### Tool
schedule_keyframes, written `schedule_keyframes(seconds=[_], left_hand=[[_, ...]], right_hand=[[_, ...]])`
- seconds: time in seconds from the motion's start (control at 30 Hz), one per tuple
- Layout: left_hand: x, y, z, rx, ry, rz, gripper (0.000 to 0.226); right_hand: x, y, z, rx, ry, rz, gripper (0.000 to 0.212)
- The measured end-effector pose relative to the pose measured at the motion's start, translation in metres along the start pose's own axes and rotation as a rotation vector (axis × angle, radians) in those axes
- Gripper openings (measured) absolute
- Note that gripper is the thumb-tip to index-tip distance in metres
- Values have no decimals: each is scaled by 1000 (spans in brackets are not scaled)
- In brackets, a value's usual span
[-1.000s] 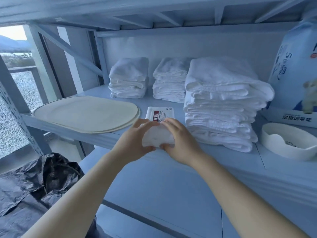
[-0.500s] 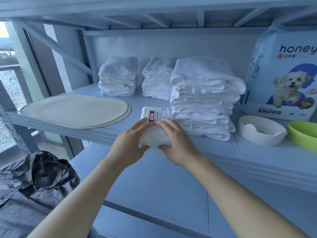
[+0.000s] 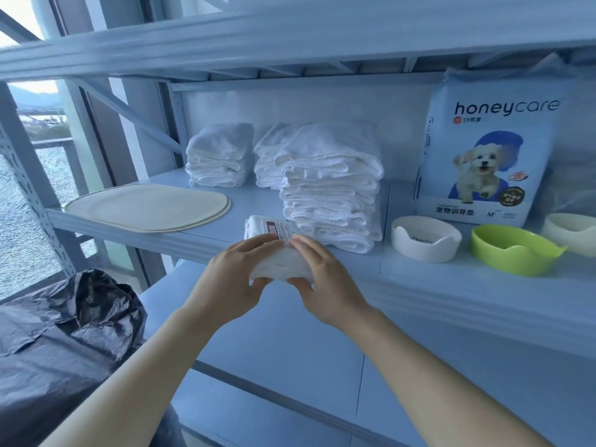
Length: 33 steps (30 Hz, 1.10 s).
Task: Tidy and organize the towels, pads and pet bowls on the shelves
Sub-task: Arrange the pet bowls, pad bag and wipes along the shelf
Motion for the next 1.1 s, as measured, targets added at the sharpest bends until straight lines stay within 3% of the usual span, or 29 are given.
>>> schedule_keyframes(seconds=[0.27,0.43,0.8,1.1], left_hand=[[-102,5,6,-70,-65,58,59],[-170,-12,35,-111,-171,75,58],[-324,-97,126,-178,-466,-184,57],[-400,-158,194,-208,-626,-304,50]], right_hand=[[-18,73,-75,-193,120,86,52],[-46,140,-116,-319,134,21,50],[-138,296,-213,-502,-66,-209,46],[-206,375,-246,-626,-178,-322,44]])
Point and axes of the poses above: each hand's wrist, its own z-axis towards the middle knuckle, its own y-axis out of the back of the hand, x = y × z, the point moved 5 cm from there along z, towards the middle knuckle, and after that the axes turned 13 degrees about -y, right-handed, at the moved point
